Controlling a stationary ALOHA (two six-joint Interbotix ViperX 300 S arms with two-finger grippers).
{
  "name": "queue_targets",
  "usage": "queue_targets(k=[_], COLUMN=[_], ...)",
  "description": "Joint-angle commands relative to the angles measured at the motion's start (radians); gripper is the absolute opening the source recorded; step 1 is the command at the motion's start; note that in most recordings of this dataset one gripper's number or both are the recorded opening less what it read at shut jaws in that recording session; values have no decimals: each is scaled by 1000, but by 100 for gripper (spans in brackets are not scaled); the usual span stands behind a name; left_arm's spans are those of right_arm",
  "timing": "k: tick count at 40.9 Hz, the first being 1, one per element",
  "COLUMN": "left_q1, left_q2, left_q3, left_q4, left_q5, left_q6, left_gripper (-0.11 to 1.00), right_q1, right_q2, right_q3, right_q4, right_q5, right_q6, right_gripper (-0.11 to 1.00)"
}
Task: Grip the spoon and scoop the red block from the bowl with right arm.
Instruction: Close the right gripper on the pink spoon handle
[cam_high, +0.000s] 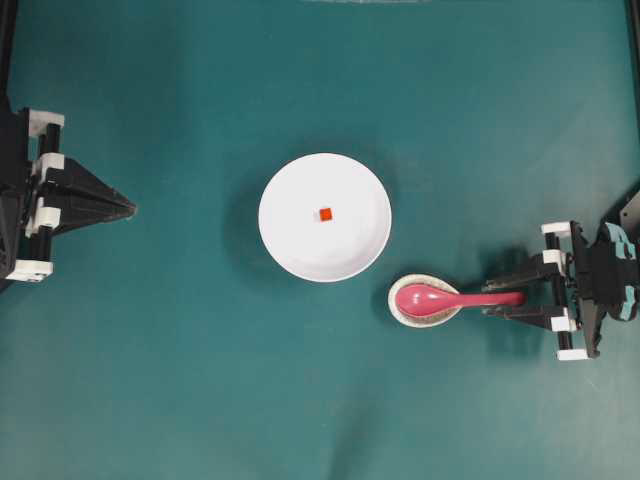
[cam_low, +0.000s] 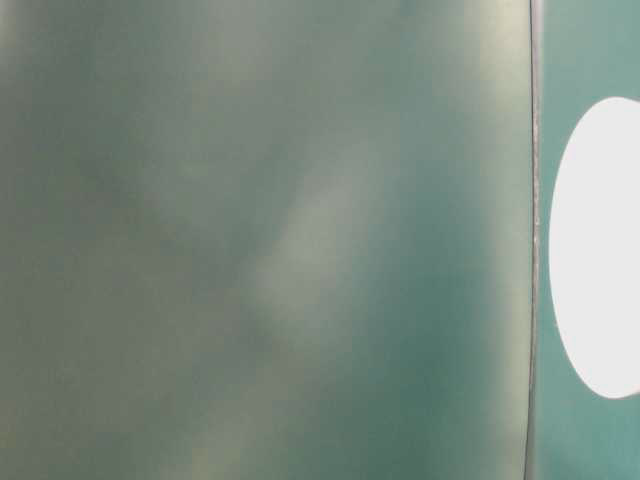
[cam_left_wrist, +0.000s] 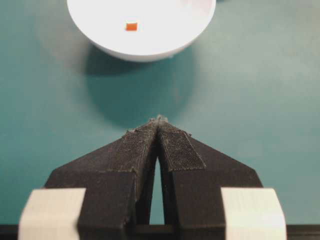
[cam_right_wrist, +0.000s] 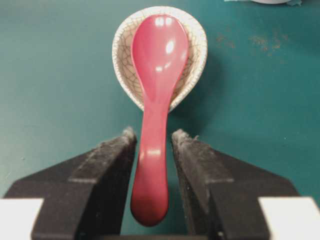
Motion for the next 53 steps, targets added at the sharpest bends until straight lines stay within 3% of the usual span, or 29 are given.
queue_targets(k=[1, 15, 32, 53], left_q1=[2, 2, 2, 2], left_q2=[5, 6, 5, 5], left_q3=[-26, -28, -28, -28], left_q4=[2, 2, 2, 2], left_q5=[-5, -5, -5, -5], left_q6=[2, 2, 2, 2], left_gripper=[-1, -1, -1, -1], right_q1=[5, 5, 6, 6], right_q2=[-8, -8, -8, -9], right_q3=[-5, -6, -9, -25], right_q4=[3, 3, 3, 2], right_q5=[-5, 5, 37, 32], right_q6=[3, 3, 3, 5], right_gripper=[42, 40, 24, 23])
